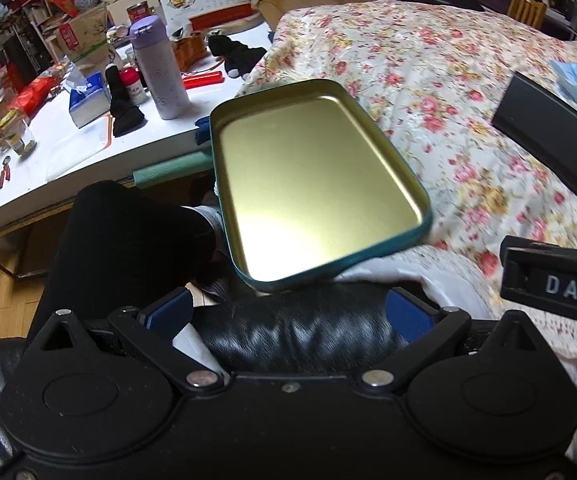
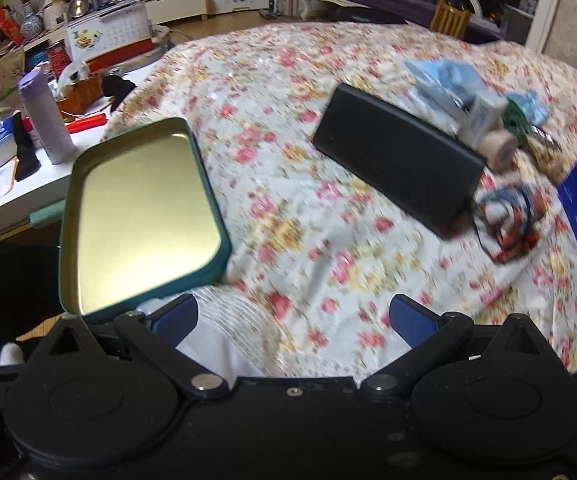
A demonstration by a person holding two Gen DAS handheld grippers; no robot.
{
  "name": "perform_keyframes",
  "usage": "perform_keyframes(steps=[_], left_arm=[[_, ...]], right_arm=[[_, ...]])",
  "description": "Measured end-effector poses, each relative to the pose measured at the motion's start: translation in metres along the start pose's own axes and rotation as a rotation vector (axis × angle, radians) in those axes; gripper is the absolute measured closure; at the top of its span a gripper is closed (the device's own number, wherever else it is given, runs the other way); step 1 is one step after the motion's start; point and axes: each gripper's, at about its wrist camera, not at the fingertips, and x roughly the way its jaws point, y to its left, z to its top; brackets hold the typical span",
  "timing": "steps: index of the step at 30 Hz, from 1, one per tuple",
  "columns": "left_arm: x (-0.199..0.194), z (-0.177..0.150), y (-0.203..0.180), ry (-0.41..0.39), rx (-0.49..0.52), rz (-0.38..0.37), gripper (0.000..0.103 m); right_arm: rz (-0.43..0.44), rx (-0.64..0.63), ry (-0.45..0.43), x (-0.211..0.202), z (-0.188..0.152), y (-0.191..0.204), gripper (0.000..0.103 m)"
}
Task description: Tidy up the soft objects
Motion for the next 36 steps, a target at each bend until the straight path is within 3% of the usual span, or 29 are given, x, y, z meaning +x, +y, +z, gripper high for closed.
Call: perform_keyframes(steps=[9,15,18,22,29,32,36], left_arm=[[0.012,0.019,0.006,-0.011,-0.004,0.001,0.004],[0.017,0.038,-0.001,-0.036,0.024,-0.010,0.004],[0.017,0.046,-0.010,-0.064,0.051,0.002,0.004],[0.021,0.059,-0.023,-0.043,0.092,-0.092,0.004],[0.025,0.079,-0.055,-0.047,0.160,-0.135,0.004],[0.027,0.090,-0.069,-0.053,0.193,-0.159,0.004],[0.027,0.103,-0.086,-0.073,0.219,-0.187,0.008]], right_arm=[[0.029,0.006,0.002,0.003,0.026,0.014,0.001],[-0.056,0.054,-0.025,0.002,0.040,-0.010,0.001],[-0.121,0.065,-0.048,-0.001,0.045,-0.030,0.001],[-0.164,0.115,-0.078,-0.006,0.050,-0.071,0.001],[-0.299,0.164,-0.138,-0.014,0.058,-0.135,0.001],[-0.303,0.219,-0.169,-0.014,0.057,-0.161,0.001],[-0.235,0.270,-0.111,-0.003,0.056,-0.188,0.001]])
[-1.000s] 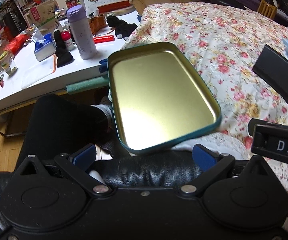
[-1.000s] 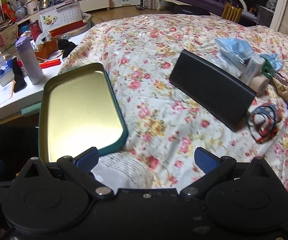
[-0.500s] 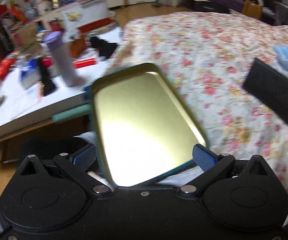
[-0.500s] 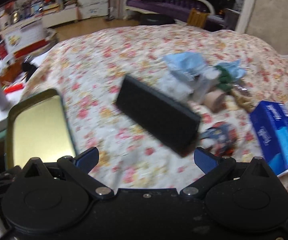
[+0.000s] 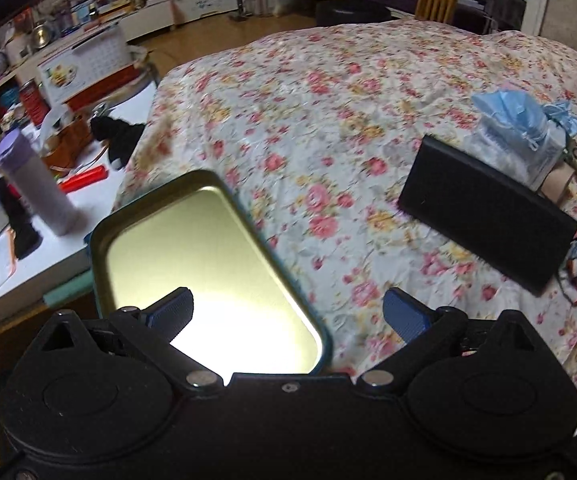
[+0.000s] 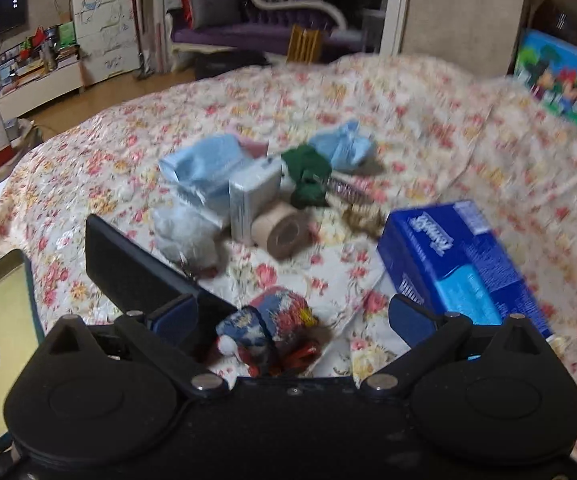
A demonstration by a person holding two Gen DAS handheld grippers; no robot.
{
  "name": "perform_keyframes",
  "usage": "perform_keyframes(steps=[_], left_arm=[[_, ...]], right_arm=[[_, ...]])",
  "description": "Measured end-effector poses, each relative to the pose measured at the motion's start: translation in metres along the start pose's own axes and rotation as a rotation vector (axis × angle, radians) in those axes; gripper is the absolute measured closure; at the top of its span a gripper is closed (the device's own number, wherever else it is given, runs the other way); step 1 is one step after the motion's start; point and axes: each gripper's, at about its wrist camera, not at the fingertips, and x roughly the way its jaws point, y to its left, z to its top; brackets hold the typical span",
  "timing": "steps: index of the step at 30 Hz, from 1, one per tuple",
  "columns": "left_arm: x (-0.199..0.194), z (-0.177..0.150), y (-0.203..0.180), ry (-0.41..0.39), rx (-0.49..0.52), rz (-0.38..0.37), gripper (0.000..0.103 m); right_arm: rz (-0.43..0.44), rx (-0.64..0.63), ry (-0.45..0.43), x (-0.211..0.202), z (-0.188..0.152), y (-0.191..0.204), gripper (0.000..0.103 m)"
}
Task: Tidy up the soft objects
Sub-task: 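Grasp the light blue face mask with the left tool while the right tool grasps the knitted pouch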
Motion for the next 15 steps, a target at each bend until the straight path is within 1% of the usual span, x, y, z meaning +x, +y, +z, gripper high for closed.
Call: perform_keyframes(steps=[1,3,4,6,10,13,15], left_arm=[[0.001,0.004,-0.004,-0.006,0.011,-0.005,0.010],[0.002,0.012,-0.011,-0.015,0.031,-0.008,0.011],[0.003,0.016,-0.015,-0.020,0.039,-0.008,0.012],[0.004,0.024,-0.022,-0.026,0.058,-0.012,0.012],[0.005,0.045,-0.033,-0.053,0.071,-0.022,0.012],[0.007,0.062,-0.044,-0.076,0.071,-0.054,0.012],[0.009,0.074,-0.051,-0.071,0.069,-0.079,0.012]], right_arm=[[-0.003,-0.001,-0.005,0.004,-0.001,-0.003,0.001],[-0.036,-0.045,0.016,0.012,-0.002,-0.002,0.001],[-0.039,-0.068,0.022,0.015,-0.003,-0.002,0.001],[-0.021,-0.104,0.006,0.016,-0.007,-0.003,0.001],[0.045,-0.171,-0.036,0.011,-0.016,-0.002,0.001],[0.019,-0.246,-0.016,0.015,-0.019,0.008,0.001],[0.006,-0.287,0.014,0.023,-0.020,0.014,0.001]])
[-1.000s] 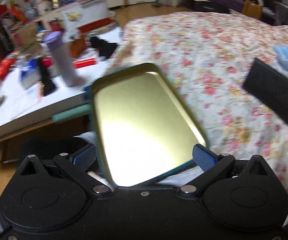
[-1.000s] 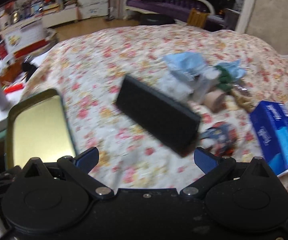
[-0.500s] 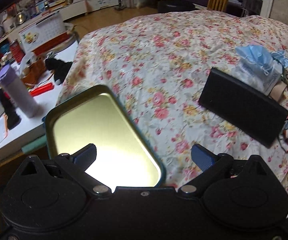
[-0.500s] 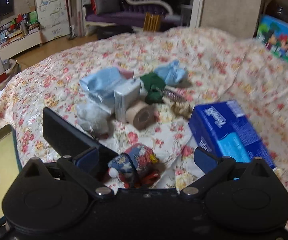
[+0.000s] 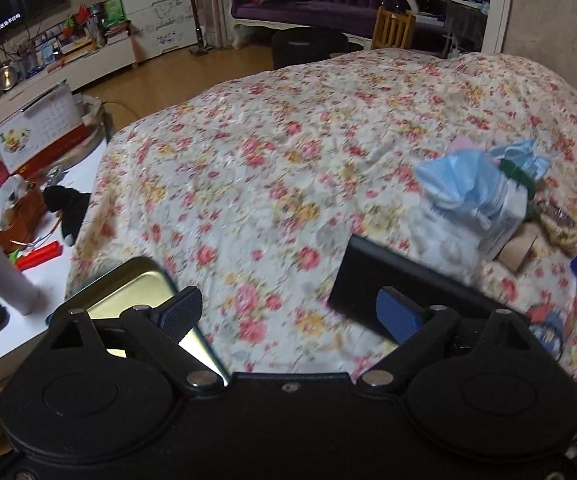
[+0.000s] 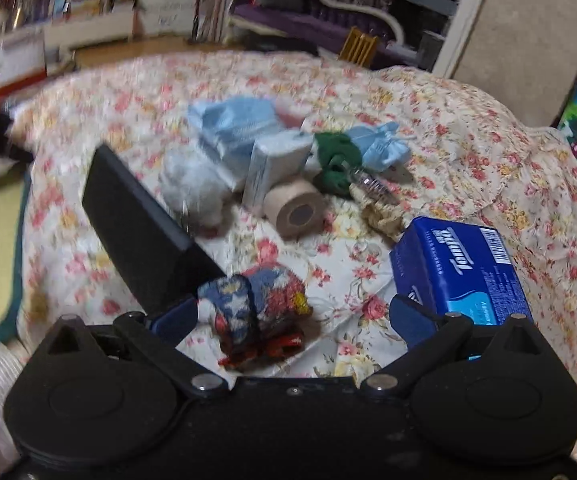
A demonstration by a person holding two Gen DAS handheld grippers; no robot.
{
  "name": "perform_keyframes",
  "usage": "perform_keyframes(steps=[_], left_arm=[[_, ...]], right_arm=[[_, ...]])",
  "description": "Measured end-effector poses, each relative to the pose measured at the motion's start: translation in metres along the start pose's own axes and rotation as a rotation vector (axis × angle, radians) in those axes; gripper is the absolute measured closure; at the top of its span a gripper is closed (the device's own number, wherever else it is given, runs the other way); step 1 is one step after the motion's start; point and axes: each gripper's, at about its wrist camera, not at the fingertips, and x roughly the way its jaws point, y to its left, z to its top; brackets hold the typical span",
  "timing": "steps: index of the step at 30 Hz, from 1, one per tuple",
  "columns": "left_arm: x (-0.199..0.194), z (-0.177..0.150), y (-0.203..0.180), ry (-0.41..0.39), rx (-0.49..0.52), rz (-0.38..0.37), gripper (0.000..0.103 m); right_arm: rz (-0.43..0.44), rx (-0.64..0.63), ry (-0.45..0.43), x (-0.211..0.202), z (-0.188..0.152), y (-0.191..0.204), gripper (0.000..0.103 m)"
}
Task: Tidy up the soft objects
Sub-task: 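Grasp the light blue face mask with the left tool while the right tool grasps the knitted pouch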
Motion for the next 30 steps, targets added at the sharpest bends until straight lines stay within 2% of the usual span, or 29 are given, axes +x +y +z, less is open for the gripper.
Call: perform_keyframes(steps=[3,6,8,10,12,17,25,30], left_arm=[[0.005,0.019,-0.013,0.005,0.043,-0.065,0.012],[0.007,0.036,-0.030,-0.025,0.088,-0.071,0.012],[0.013,0.048,-0.040,-0.014,0.104,-0.099,0.012],[0.023,0.057,-0.047,0.014,0.106,-0.136,0.012],[0.034,0.066,-0.054,0.036,0.102,-0.147,0.012],[0.056,0.080,-0.075,0.050,0.108,-0.141,0.012],[0.086,0.097,-0.118,0.050,0.176,-0.102,0.010],[0.104,0.101,-0.131,0.101,0.185,-0.105,0.007]], right_arm=[[0.013,-0.022,0.009,0.010,0.002,0.003,0.001],[0.030,-0.024,0.005,0.019,0.006,0.004,0.002],[0.040,-0.009,0.010,0.028,0.006,0.005,0.009],[0.102,0.044,0.059,0.040,0.006,0.001,0.028],[0.151,0.091,0.092,0.047,0.007,-0.003,0.034],[0.181,0.152,0.068,0.047,0.004,-0.010,0.037],[0.213,0.178,0.047,0.051,0.003,-0.016,0.037],[0.231,0.200,0.041,0.054,0.003,-0.020,0.037]])
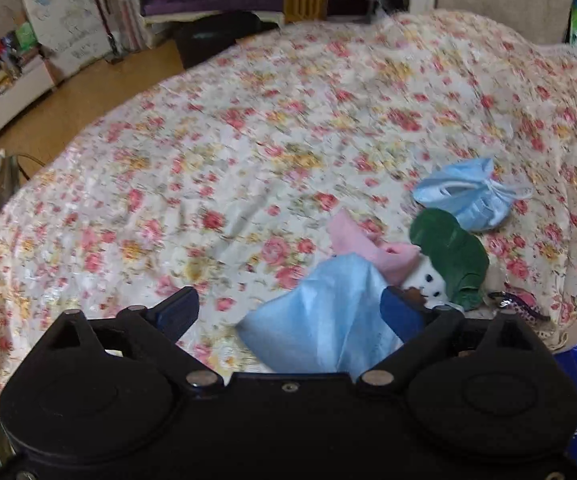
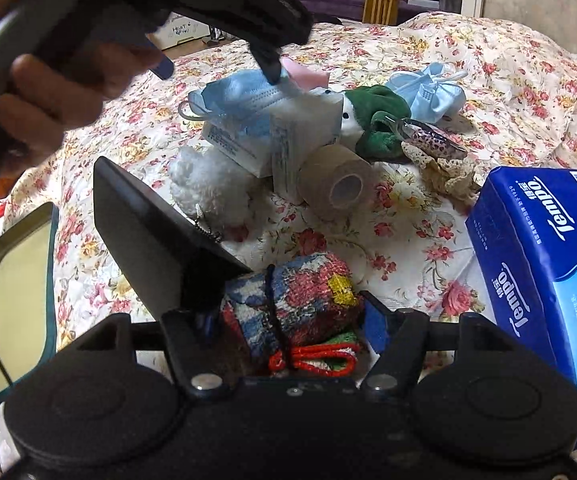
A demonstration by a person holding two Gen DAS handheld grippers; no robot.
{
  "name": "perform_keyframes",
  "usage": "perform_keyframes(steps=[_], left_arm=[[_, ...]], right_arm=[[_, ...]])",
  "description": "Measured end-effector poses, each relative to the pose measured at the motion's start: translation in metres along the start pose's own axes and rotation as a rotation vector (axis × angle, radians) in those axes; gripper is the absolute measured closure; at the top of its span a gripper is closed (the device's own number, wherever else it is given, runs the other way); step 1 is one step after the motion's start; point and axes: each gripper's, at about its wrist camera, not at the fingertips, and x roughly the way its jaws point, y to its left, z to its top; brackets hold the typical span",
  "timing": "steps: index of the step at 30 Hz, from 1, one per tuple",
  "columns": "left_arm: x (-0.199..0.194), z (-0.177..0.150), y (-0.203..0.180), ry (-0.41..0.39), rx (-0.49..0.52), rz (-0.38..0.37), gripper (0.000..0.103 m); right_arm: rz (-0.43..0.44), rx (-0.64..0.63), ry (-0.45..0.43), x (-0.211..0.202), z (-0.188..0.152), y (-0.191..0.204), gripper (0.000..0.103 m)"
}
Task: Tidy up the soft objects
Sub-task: 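Grasp the light blue face mask with the left tool while the right tool grasps the knitted pouch, then carry the mask and pouch to the gold tray and lower both tools into it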
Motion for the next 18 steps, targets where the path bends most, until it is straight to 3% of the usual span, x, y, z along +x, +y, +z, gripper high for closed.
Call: perform_keyframes(steps=[4,6,8,11,18], left_arm=[[0.011,0.000,-0.009,0.040,0.035,-0.014,0.011],[0.013,0.000,-0.008,0.058,0.031,-0.073,0.044],[0.014,0.000,-0.004,0.095,-0.004,-0.143,0.064],[0.004,0.001,-0.001,0.077,-0.014,-0.160,0.074],[-0.048,0.004,0.023,-0.015,-0.030,-0.165,0.074]], right_arm=[[0.007,0.009,-0.004,0.001,0.000,-0.001,0.037],[0.007,0.008,-0.007,0.001,0.000,-0.001,0.037],[0.009,0.013,-0.010,0.001,0.000,-0.001,0.037],[0.012,0.027,-0.017,0.000,0.000,-0.003,0.038],[-0.002,0.055,-0.049,-0.005,0.000,-0.006,0.038]])
